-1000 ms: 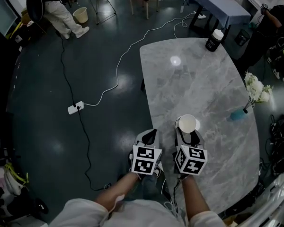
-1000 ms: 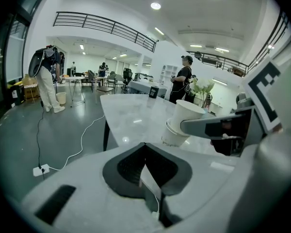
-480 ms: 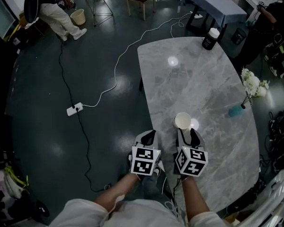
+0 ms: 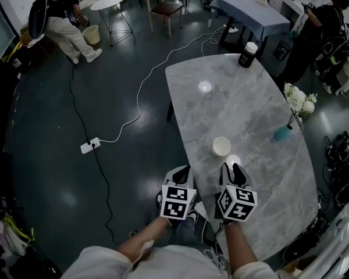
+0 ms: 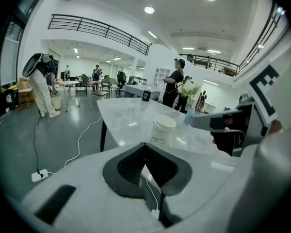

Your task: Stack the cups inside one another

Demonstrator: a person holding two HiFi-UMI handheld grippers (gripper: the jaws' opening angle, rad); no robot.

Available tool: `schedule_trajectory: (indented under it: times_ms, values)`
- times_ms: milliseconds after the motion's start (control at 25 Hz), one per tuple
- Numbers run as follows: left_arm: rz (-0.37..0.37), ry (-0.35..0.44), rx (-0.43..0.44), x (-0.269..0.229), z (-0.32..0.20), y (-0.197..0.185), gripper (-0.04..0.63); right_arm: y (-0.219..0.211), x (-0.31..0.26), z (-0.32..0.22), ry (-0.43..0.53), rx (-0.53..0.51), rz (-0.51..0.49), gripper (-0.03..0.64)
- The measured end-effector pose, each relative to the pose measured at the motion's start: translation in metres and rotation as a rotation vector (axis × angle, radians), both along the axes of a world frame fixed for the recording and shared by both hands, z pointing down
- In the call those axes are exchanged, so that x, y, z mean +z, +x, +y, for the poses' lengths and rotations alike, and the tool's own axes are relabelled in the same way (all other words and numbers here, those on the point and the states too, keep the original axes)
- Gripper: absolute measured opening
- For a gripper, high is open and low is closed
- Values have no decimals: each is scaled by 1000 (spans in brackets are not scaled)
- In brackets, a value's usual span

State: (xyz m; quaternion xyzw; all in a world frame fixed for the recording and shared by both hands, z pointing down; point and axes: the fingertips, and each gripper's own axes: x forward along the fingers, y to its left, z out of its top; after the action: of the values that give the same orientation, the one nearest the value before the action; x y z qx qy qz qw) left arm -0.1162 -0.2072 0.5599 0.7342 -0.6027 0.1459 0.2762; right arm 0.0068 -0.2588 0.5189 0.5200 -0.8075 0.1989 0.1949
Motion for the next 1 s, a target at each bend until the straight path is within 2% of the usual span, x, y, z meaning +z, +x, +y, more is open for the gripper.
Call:
schedule_trajectory:
  times_ms: [480,640,1000]
  values:
    - [7,47,104,-21,35,6,-5,26,-22,57,29,108,-7,33]
    - [24,69,150,-31,47,13,-5,36,-25,79,33,164,-17,25]
    - [8,95,269,-47,61,46,-5,68,-35,121,43,275,-59,15]
